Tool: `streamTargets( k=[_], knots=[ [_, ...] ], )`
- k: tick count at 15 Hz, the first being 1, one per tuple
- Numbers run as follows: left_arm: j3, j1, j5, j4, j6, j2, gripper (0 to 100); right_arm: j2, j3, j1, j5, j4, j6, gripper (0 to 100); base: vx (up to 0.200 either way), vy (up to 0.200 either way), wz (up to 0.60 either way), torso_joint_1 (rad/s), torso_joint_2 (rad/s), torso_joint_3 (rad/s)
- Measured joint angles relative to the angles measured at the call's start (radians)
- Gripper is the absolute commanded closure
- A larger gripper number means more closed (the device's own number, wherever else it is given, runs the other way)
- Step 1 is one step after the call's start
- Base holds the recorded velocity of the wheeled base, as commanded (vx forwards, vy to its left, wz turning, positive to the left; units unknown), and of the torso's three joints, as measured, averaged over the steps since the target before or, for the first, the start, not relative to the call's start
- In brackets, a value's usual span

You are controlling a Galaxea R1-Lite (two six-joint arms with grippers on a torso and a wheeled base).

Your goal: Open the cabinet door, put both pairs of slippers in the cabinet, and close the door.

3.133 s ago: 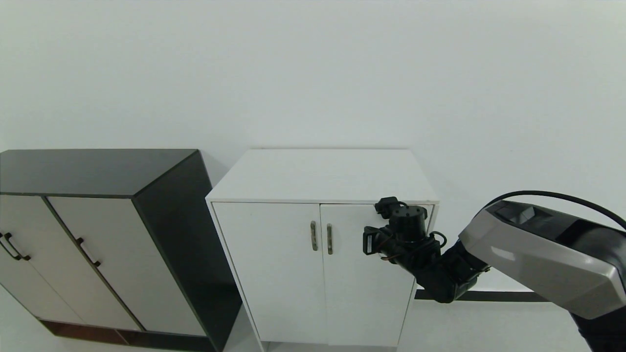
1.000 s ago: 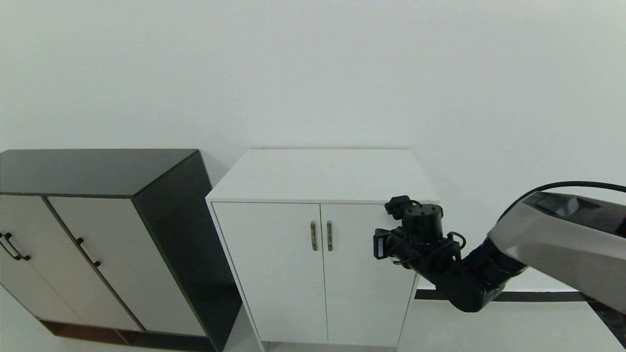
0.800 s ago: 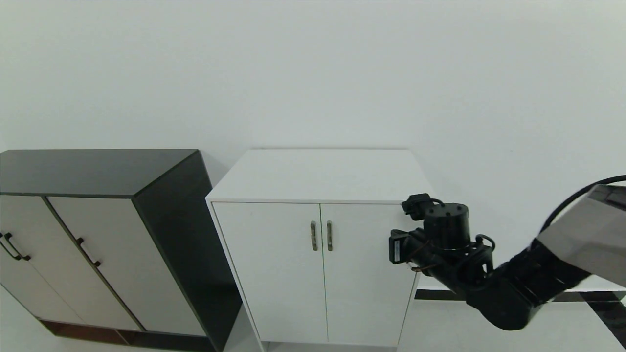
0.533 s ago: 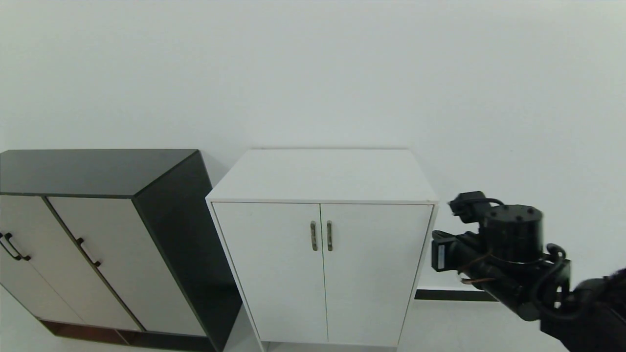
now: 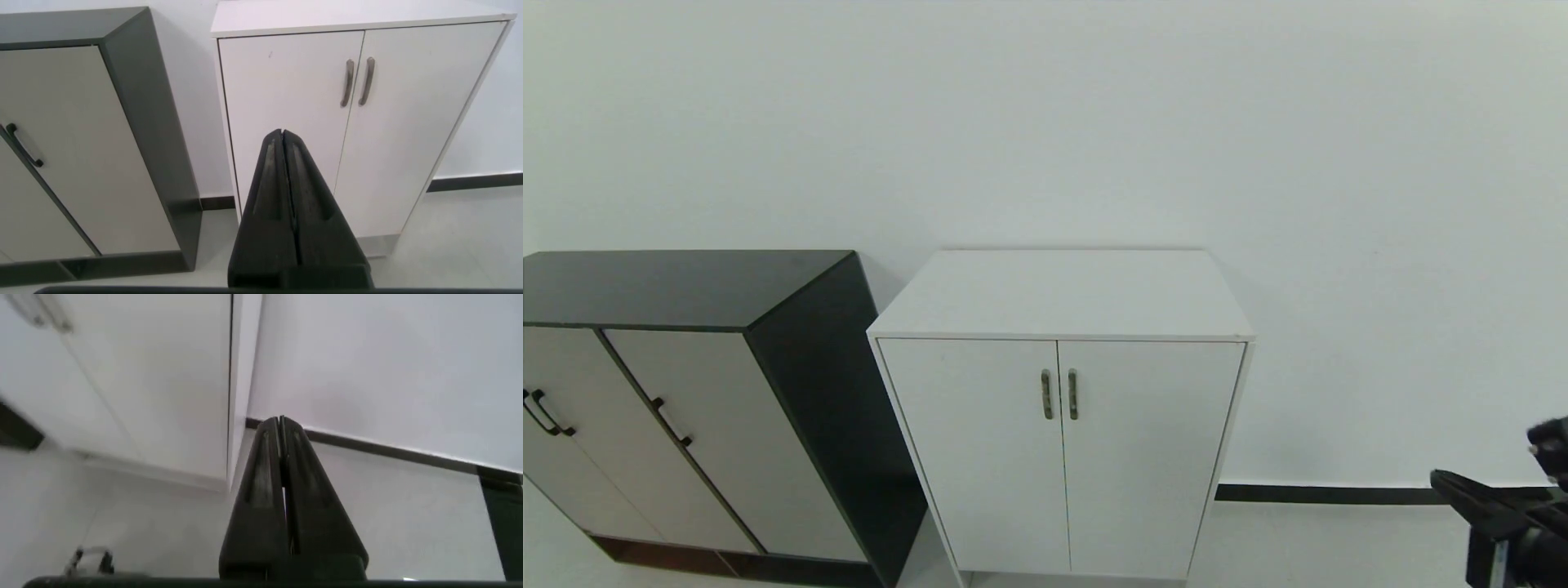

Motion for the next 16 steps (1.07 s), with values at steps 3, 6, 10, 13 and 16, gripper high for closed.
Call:
streamTargets(
  k=[3,6,10,13,16],
  knots=[
    [0.0,0.0,0.0,0.0,0.0,0.0,100,-0.246,0.048,-0.003,0.147,0.294,-0.009,100,0.0,0.0,0.0,0.0,0.0,0.0],
    [0.0,0.0,0.0,0.0,0.0,0.0,100,-0.46,0.066,-0.001,0.279,0.539,-0.01,100,0.0,0.0,0.0,0.0,0.0,0.0],
    [0.0,0.0,0.0,0.0,-0.001,0.0,100,-0.674,0.09,-0.012,0.31,0.727,-0.002,100,0.0,0.0,0.0,0.0,0.0,0.0],
    [0.0,0.0,0.0,0.0,-0.001,0.0,100,-0.756,0.094,-0.074,0.308,0.728,-0.003,100,0.0,0.0,0.0,0.0,0.0,0.0],
    [0.0,0.0,0.0,0.0,-0.001,0.0,100,-0.823,0.094,-0.233,0.305,0.727,-0.005,100,0.0,0.0,0.0,0.0,0.0,0.0]
  ],
)
